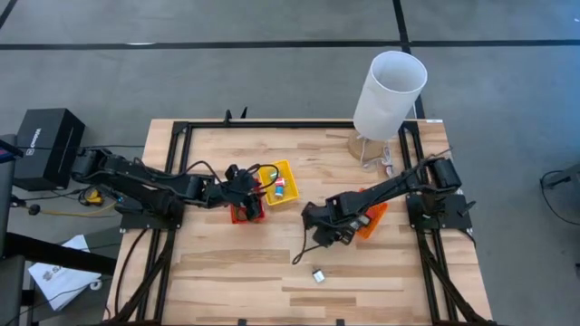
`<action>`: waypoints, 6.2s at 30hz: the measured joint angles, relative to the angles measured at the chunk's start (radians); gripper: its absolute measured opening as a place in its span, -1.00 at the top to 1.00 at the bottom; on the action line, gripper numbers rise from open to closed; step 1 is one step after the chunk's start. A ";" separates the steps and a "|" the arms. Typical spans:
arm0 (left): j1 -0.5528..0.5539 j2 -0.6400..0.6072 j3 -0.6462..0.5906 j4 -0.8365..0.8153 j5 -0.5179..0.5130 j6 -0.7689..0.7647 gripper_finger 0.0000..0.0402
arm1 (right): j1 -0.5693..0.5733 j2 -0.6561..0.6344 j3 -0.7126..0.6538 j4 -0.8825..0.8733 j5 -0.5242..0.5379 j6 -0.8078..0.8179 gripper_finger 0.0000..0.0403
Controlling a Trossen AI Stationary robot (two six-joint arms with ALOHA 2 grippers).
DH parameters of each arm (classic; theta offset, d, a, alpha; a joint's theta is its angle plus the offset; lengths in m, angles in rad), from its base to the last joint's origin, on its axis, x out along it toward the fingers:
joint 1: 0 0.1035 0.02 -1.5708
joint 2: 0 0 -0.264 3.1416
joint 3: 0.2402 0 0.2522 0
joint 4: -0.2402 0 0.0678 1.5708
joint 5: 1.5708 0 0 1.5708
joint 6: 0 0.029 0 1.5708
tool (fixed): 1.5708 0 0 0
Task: Pick & Place Office items
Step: Put the black charger adapter into the yellow bin, then put the white charger adapter into the yellow bin
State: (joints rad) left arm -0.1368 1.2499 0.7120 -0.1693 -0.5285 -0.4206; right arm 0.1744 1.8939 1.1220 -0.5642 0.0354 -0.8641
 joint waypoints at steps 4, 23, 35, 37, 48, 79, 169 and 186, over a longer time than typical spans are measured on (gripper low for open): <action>0.000 0.000 -0.004 0.013 0.002 0.028 0.23 | -0.005 0.041 0.071 -0.093 0.000 0.000 -0.13; -0.028 0.000 -0.009 0.022 0.006 0.024 0.23 | -0.019 0.046 0.264 -0.395 -0.073 0.450 -0.13; -0.032 0.000 -0.009 0.022 0.008 0.024 0.23 | -0.080 0.046 0.245 -0.386 -0.053 0.476 -0.13; -0.032 0.000 -0.009 0.022 0.008 0.024 0.23 | -0.080 0.046 0.245 -0.385 -0.053 0.478 -0.13; -0.032 0.000 -0.009 0.022 0.008 0.024 0.23 | -0.115 0.046 0.245 -0.420 -0.036 0.715 -0.13; -0.032 0.000 -0.008 0.052 0.051 0.023 0.23 | -0.109 0.172 0.316 -0.498 -0.096 0.785 0.30; -0.064 -0.177 -0.009 0.012 0.048 0.077 0.23 | 0.014 0.279 0.814 -0.876 0.017 1.147 -0.11; -0.100 -0.177 -0.009 0.014 0.048 0.073 0.23 | 0.275 0.242 0.814 -0.980 0.014 1.463 -0.11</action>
State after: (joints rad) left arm -0.2367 1.0725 0.7033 -0.1556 -0.4805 -0.3473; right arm 0.4490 2.1357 1.9362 -1.5445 0.0492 0.5991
